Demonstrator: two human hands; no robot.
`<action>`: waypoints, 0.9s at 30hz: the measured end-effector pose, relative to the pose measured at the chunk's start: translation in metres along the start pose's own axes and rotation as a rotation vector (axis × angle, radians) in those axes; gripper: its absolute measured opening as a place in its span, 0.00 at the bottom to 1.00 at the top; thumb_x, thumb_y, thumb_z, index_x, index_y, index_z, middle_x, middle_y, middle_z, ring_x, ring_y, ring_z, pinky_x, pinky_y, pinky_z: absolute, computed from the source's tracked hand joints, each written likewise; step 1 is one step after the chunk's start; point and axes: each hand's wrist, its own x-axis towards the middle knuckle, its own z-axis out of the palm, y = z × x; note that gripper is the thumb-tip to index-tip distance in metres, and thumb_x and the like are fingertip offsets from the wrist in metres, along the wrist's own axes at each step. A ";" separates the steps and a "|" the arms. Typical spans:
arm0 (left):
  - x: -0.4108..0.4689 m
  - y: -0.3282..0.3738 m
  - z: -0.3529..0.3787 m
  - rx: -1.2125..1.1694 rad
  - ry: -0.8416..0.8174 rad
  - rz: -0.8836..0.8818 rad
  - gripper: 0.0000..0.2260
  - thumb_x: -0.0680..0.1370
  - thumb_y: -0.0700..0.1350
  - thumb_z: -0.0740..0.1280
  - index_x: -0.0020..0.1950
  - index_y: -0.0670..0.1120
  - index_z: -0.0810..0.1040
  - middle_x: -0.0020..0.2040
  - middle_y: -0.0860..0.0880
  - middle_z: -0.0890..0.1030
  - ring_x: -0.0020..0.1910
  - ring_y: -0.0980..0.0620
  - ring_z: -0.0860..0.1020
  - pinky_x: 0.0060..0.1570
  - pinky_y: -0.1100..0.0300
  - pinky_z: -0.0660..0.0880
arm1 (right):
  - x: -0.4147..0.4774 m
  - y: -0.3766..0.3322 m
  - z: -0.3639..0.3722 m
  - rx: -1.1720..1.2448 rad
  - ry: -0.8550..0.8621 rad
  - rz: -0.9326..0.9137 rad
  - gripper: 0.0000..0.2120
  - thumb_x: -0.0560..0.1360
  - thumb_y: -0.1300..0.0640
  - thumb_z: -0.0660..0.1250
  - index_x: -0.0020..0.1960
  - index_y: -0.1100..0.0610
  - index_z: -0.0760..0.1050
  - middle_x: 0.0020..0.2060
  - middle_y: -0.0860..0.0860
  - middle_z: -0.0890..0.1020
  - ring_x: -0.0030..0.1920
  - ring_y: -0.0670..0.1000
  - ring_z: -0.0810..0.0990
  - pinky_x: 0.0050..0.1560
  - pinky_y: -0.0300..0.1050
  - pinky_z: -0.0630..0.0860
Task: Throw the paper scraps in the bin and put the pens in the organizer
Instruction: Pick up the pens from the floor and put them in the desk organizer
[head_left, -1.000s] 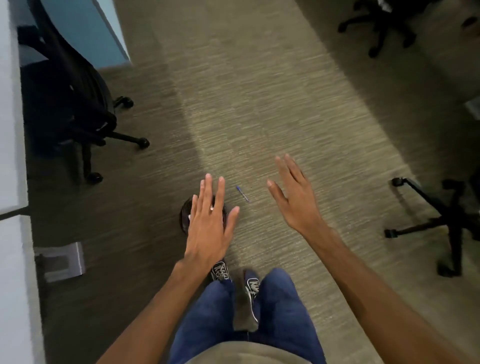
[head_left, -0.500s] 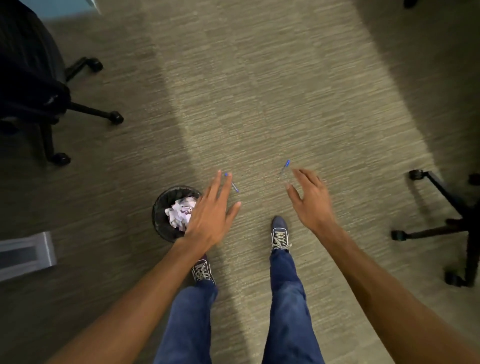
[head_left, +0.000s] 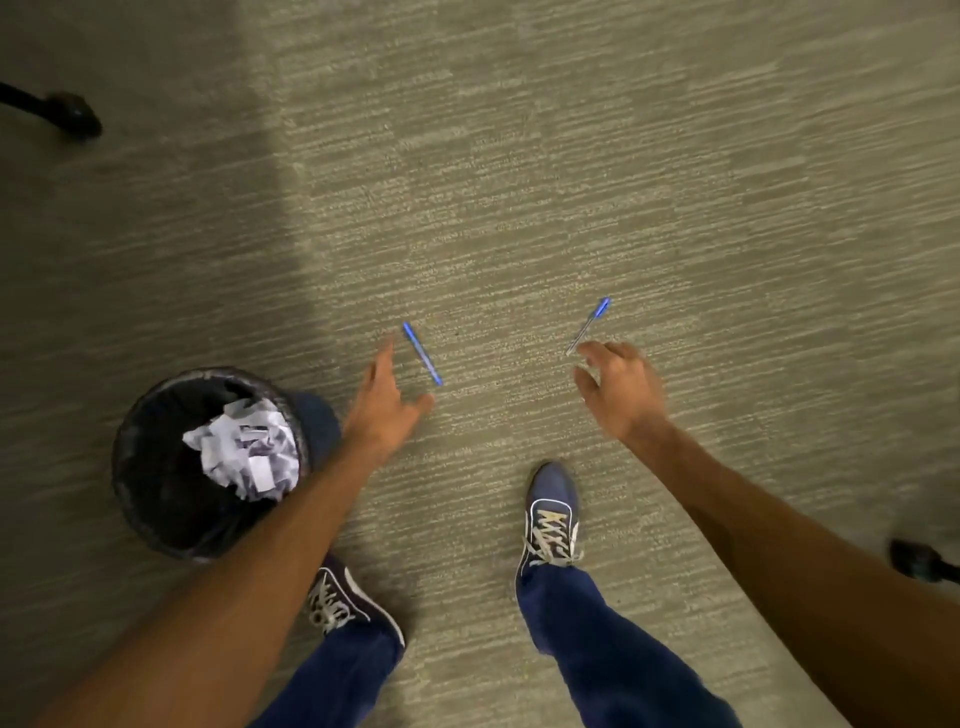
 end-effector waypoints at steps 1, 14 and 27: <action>0.022 -0.012 0.014 -0.037 0.014 -0.043 0.45 0.76 0.48 0.76 0.83 0.54 0.49 0.81 0.44 0.61 0.68 0.43 0.76 0.70 0.48 0.70 | 0.018 0.013 0.022 -0.004 -0.009 0.018 0.17 0.80 0.53 0.65 0.66 0.56 0.76 0.56 0.57 0.84 0.61 0.60 0.77 0.59 0.54 0.75; 0.210 -0.091 0.131 0.047 0.242 -0.351 0.27 0.76 0.61 0.71 0.61 0.39 0.79 0.60 0.37 0.81 0.60 0.36 0.80 0.50 0.49 0.75 | 0.179 0.107 0.186 0.249 0.184 0.624 0.17 0.77 0.46 0.69 0.56 0.59 0.78 0.49 0.56 0.84 0.49 0.58 0.84 0.52 0.55 0.82; 0.135 -0.032 0.097 -0.565 0.094 -0.243 0.03 0.80 0.38 0.69 0.53 0.42 0.79 0.47 0.39 0.86 0.41 0.43 0.88 0.37 0.54 0.85 | 0.146 0.051 0.135 0.746 -0.080 0.522 0.05 0.76 0.64 0.69 0.51 0.65 0.79 0.48 0.64 0.84 0.40 0.57 0.82 0.46 0.55 0.83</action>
